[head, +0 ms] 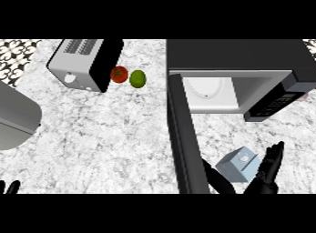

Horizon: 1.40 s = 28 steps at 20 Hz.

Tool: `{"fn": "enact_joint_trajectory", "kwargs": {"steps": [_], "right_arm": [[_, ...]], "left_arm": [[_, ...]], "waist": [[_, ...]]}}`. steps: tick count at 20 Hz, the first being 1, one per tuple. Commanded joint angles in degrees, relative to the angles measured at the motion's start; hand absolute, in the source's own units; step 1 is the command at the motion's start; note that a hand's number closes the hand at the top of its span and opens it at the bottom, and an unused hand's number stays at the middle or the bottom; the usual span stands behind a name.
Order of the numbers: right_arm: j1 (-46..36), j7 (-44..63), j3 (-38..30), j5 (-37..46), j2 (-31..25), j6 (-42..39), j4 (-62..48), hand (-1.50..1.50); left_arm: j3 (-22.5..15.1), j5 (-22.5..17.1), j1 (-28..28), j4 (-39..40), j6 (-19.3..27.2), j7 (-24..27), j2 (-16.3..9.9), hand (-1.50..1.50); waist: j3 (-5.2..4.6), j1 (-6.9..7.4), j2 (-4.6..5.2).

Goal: Pick up the milk, place it into the microwave and close the microwave

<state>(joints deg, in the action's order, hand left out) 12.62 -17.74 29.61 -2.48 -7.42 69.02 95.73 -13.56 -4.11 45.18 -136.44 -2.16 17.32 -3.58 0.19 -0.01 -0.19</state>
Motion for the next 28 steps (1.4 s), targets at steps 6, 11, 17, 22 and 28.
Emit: {"fn": "enact_joint_trajectory", "kwargs": {"steps": [6,11,17,22,28], "right_arm": [[3.6,-18.3,-14.2,-11.0,7.1,-10.1,-12.3,-1.5],[4.7,-24.7,-23.7,-16.3,5.4,-18.0,-18.8,-1.5],[3.2,-29.3,-20.3,-20.4,6.6,-29.3,-21.9,-1.5],[2.2,-32.5,-17.2,-23.4,2.3,-47.5,-25.9,-1.5],[-0.9,-40.8,-18.9,-18.8,7.3,-33.8,-27.1,1.5]], "left_arm": [[-0.1,-0.2,-0.1,-2.5,0.5,-2.4,-0.1,-1.5],[-0.3,0.8,2.4,2.3,-1.8,4.0,-0.3,-1.5],[0.1,-1.2,3.7,-3.0,-1.5,0.8,-0.8,-1.5],[0.8,-1.7,0.1,-1.4,-0.8,-1.9,-0.8,-1.5],[0.6,-1.5,-1.1,1.8,-0.9,-1.1,-0.1,-1.5]], "waist": [[-0.1,0.03,0.11],[-0.13,0.18,0.01],[-0.14,0.72,-0.1],[-0.07,0.32,0.09],[-0.19,0.17,0.13]]}}
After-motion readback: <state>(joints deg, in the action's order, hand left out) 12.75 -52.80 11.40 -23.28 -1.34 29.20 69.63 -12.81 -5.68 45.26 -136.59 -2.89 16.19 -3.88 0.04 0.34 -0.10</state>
